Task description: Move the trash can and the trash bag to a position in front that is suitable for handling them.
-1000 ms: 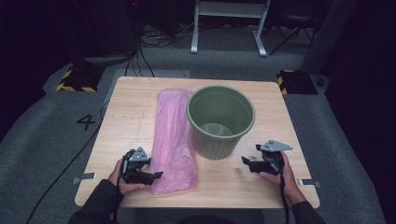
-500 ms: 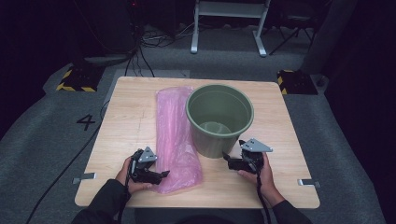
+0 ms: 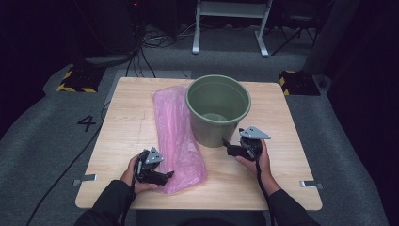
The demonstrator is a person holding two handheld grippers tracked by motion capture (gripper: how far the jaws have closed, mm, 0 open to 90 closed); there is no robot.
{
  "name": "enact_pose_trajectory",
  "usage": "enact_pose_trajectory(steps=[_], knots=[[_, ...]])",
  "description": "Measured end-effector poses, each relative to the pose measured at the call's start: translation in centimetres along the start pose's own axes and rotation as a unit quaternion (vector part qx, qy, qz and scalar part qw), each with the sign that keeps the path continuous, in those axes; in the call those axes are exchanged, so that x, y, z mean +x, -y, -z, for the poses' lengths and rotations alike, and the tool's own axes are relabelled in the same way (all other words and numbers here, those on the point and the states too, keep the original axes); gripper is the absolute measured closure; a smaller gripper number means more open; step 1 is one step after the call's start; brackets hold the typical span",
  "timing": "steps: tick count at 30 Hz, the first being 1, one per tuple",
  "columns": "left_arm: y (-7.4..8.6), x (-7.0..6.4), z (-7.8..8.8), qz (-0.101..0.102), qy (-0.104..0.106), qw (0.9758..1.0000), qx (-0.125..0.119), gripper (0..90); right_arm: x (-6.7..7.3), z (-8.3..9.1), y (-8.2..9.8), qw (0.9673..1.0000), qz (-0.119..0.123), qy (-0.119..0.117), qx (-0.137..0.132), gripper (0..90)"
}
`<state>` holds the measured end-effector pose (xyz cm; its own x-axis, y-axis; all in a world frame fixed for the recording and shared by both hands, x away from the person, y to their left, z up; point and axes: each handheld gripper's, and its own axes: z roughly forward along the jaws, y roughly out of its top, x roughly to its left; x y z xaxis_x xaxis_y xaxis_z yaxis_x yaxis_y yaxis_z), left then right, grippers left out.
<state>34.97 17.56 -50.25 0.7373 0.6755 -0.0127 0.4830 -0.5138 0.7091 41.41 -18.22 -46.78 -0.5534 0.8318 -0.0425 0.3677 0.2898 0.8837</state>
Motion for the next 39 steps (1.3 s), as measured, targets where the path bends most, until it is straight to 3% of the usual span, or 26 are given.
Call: enact_pose_trajectory(steps=[7,14,18,25,27,32,34,36,39], knots=[[-0.5,-0.8,-0.6,0.001,-0.004,1.0000,0.000,17.5,-1.3,-0.5,-0.5,0.9998,-0.018,-0.002,0.004,21.2],[-1.0,-1.7,-1.1,0.003,-0.009,1.0000,0.001,17.5,-1.8,2.8,0.4,0.9976,0.004,-0.067,0.017,22.4],[-1.7,-2.5,-1.8,0.001,-0.005,1.0000,-0.002,17.4,-1.0,4.5,1.3,0.9935,0.022,-0.106,0.036,22.4],[-3.3,-4.2,-3.5,-0.007,0.002,1.0000,-0.004,17.4,1.1,4.9,2.1,0.9842,0.018,-0.168,0.053,22.9],[-3.8,-4.6,-3.9,-0.009,0.004,1.0000,-0.002,17.3,1.8,4.8,2.2,0.9835,0.031,-0.169,0.058,22.5],[-4.6,-5.2,-4.8,-0.013,0.005,0.9999,-0.005,17.3,2.7,3.4,2.5,0.9806,0.035,-0.177,0.076,24.9],[-4.7,-5.4,-5.0,-0.013,0.007,0.9999,-0.004,17.3,3.0,3.0,2.7,0.9796,0.036,-0.181,0.080,30.7],[-4.8,-5.4,-4.9,-0.014,0.004,0.9999,-0.004,17.1,3.2,2.6,2.8,0.9821,0.042,-0.162,0.086,42.4],[-4.6,-5.4,-4.6,-0.019,-0.007,0.9998,0.000,16.8,3.1,2.0,3.1,0.9817,0.054,-0.150,0.103,57.9]])
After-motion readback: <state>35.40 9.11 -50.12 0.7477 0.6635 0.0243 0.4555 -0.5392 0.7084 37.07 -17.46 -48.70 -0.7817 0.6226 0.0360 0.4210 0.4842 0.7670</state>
